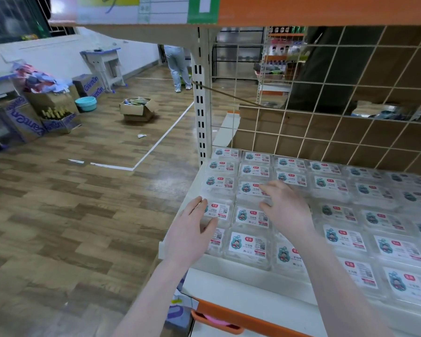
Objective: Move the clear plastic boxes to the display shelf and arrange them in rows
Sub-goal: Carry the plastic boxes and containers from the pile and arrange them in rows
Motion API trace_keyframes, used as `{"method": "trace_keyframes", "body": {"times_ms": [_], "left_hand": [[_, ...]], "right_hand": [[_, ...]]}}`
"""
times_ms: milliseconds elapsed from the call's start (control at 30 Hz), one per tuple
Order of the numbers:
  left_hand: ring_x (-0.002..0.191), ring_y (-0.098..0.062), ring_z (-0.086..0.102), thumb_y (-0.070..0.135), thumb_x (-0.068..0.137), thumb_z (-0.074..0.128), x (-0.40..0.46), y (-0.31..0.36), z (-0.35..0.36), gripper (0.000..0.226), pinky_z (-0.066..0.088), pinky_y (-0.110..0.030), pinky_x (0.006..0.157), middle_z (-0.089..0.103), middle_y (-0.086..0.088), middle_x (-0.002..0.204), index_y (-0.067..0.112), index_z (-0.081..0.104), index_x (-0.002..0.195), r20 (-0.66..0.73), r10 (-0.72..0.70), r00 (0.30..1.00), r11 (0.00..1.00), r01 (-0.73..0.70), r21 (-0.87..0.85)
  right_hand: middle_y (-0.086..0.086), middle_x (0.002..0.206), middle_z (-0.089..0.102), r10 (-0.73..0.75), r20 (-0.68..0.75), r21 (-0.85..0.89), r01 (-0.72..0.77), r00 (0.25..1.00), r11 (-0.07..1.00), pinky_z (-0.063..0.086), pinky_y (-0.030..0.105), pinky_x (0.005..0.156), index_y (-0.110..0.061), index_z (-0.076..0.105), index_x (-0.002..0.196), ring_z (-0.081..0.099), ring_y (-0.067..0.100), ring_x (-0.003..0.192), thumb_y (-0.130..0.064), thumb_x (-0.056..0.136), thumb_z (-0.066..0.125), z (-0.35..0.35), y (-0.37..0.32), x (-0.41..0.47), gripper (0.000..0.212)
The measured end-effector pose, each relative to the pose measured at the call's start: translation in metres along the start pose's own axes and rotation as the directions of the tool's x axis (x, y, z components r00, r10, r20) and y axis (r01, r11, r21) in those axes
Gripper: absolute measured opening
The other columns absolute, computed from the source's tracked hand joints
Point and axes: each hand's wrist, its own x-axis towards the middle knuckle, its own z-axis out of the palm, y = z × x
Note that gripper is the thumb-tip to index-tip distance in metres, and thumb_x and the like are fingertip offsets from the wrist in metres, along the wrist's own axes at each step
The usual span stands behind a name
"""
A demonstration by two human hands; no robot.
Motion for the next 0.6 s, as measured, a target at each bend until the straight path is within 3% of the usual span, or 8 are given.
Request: {"method": "trace_keyframes", "body": {"times_ms": [167, 300, 433, 600], "left_hand": [[0.117, -0.015, 0.052, 0.042, 0.096, 0.044, 0.000, 0.004, -0.002, 0.052, 0.041, -0.025, 0.099, 0.024, 0.017, 0.152, 0.026, 0.035, 0.145, 0.019, -0.012, 1.000, 1.000, 0.011, 0.021], [0.134, -0.013, 0.036, 0.037, 0.096, 0.047, 0.001, 0.008, -0.004, 0.052, 0.032, -0.026, 0.107, 0.028, 0.010, 0.152, 0.019, 0.037, 0.144, 0.035, 0.011, 0.999, 0.997, -0.014, 0.074], [0.137, -0.017, 0.031, 0.036, 0.096, 0.047, 0.001, 0.013, -0.009, 0.051, 0.026, -0.025, 0.108, 0.033, 0.004, 0.151, 0.015, 0.040, 0.142, 0.047, 0.020, 0.999, 0.987, -0.027, 0.161], [0.137, -0.016, 0.030, 0.040, 0.095, 0.047, -0.008, 0.017, -0.016, 0.051, 0.029, -0.025, 0.106, 0.038, 0.003, 0.147, 0.015, 0.043, 0.140, -0.006, -0.006, 1.000, 0.984, 0.007, 0.175]], "right_hand": [[-0.005, 0.136, 0.046, -0.016, -0.006, 0.005, 0.016, 1.000, 1.000, 0.046, 0.025, 0.073, -0.022, 0.048, 0.134, 0.050, 0.015, 0.112, -0.021, 0.095, 0.048, 0.002, 0.003, 0.002, 0.040], [-0.005, 0.135, 0.045, -0.044, -0.003, -0.017, 0.044, 0.999, 0.999, 0.048, 0.027, 0.077, -0.022, 0.046, 0.135, 0.048, 0.016, 0.113, -0.024, 0.095, 0.046, 0.007, 0.007, 0.004, 0.040], [-0.004, 0.136, 0.043, -0.059, -0.013, 0.003, 0.059, 0.998, 0.998, 0.048, 0.030, 0.083, -0.023, 0.045, 0.135, 0.045, 0.017, 0.117, -0.024, 0.095, 0.047, 0.009, 0.010, 0.004, 0.040], [0.003, 0.131, 0.051, -0.075, -0.118, 0.002, 0.075, 0.990, 0.997, 0.046, 0.032, 0.079, -0.015, 0.053, 0.129, 0.051, 0.022, 0.112, -0.023, 0.093, 0.052, 0.008, 0.014, -0.009, 0.037]]}}
